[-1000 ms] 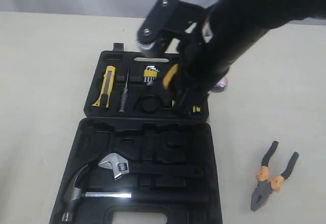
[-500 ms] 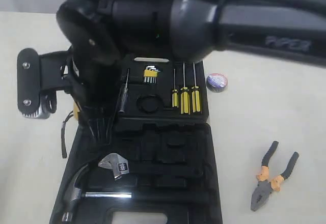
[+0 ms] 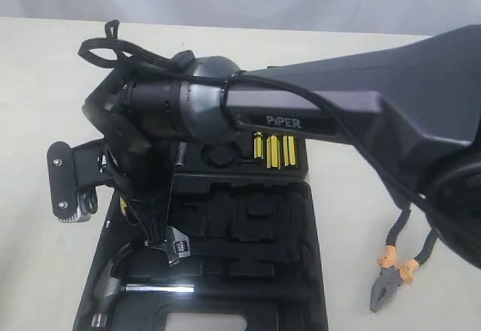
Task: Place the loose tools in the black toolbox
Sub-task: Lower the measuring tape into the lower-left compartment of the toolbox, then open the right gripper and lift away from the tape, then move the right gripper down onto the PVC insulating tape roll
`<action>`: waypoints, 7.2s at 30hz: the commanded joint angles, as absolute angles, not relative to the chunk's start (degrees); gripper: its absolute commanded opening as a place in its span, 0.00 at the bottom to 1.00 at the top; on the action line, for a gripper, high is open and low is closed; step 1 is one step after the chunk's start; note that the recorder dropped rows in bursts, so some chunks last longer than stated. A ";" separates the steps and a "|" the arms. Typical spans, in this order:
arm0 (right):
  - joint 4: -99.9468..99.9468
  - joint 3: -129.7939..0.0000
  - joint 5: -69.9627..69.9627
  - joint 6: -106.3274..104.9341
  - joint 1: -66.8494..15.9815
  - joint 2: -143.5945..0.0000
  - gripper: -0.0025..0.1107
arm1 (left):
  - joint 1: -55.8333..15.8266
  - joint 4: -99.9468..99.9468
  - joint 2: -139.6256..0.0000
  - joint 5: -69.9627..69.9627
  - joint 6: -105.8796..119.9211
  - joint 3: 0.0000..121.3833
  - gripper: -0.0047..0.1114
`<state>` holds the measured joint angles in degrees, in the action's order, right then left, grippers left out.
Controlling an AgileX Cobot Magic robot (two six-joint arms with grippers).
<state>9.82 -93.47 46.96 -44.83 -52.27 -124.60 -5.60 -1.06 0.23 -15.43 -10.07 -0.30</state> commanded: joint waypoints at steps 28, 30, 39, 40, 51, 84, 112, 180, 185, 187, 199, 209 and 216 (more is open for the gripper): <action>8.48 -93.91 43.39 -37.66 -52.09 -124.40 0.02 | -5.93 -1.17 0.00 -15.49 -10.05 0.00 0.04; 8.48 -93.91 43.54 -37.22 -52.09 -124.40 0.11 | -5.93 -1.17 0.00 -15.49 -10.05 0.00 0.04; 8.48 -93.91 44.20 -35.18 -52.09 -124.40 0.69 | -5.93 -1.17 0.00 -15.49 -10.05 0.00 0.04; 8.48 -93.91 44.32 -35.18 -52.09 -124.29 0.69 | -5.93 -1.17 0.00 -15.49 -10.05 0.00 0.04; 8.48 -93.91 45.23 -31.59 -52.09 -118.78 0.69 | -5.93 -1.17 0.00 -15.49 -10.05 0.00 0.04; 5.87 -93.91 38.58 -23.48 -52.09 -123.86 0.02 | -5.93 -1.17 0.00 -15.49 -10.05 0.00 0.04; 3.49 -93.91 46.00 -23.20 -52.09 -123.37 0.02 | -5.93 -1.26 0.00 -15.49 -10.05 0.00 0.04; 4.34 -91.66 56.83 0.00 -11.52 -118.68 0.50 | -5.93 -1.26 0.00 -15.49 -10.05 0.00 0.04; 4.34 -91.66 55.72 0.00 -11.52 -120.77 0.58 | -5.93 -1.26 0.00 -15.49 -10.05 0.00 0.04; 4.34 -91.66 55.09 0.00 -11.52 -121.18 0.58 | -5.93 -1.26 0.00 -15.49 -10.05 0.00 0.04; 3.40 -91.66 51.30 0.77 -11.52 -124.92 0.67 | -5.93 -1.26 0.00 -15.49 -10.05 0.00 0.04; 2.87 -91.66 48.75 0.87 -11.52 -125.90 0.67 | -5.93 -1.26 0.00 -15.49 -10.05 0.00 0.04; 2.87 -91.66 48.25 0.87 -11.52 -128.11 0.67 | -5.93 -1.26 0.00 -15.49 -10.05 0.00 0.04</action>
<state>3.79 -91.71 48.98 0.64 -11.69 -127.11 -5.60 -1.06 0.23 -15.43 -10.07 -0.30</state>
